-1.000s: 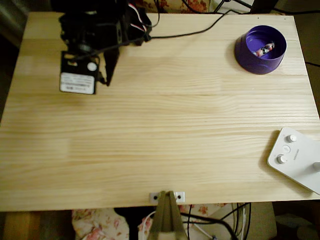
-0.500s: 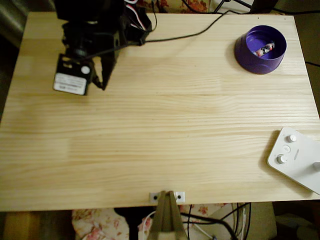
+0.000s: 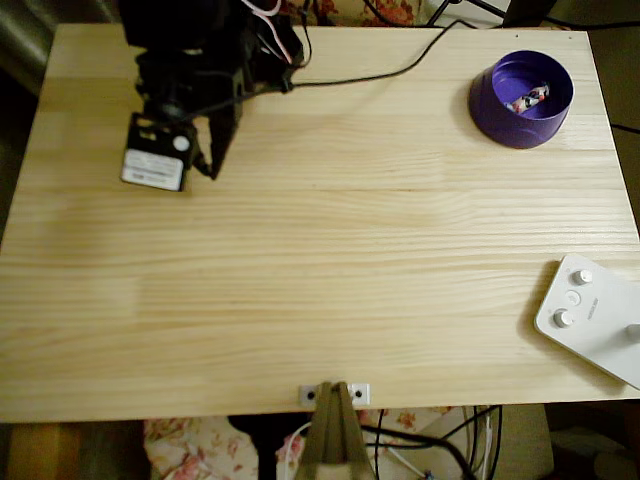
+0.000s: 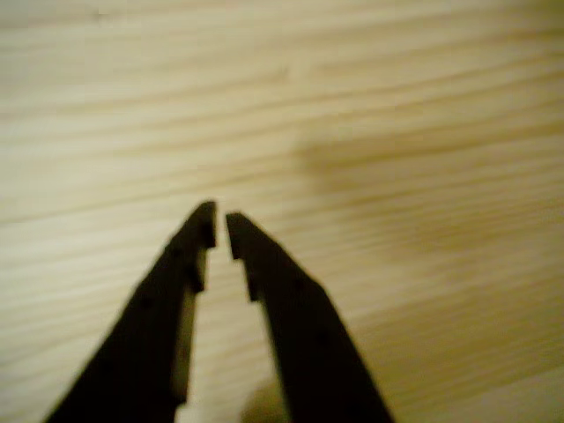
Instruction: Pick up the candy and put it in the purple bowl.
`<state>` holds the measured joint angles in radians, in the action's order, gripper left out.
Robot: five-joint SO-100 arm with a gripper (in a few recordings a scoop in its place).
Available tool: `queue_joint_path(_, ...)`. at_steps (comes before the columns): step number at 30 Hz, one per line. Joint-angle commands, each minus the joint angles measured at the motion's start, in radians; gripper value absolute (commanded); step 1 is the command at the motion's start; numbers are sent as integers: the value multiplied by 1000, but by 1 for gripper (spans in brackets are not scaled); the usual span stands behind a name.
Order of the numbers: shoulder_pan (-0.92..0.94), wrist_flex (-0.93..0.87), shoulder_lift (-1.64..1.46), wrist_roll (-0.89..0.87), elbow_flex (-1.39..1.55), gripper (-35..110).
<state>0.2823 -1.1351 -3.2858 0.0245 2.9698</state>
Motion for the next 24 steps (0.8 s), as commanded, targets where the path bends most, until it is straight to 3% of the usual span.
queue_joint_path(1, 38, -14, -14, -5, -3, -1)
queue_joint_path(24, 66, -11, -14, -2, 17, -1)
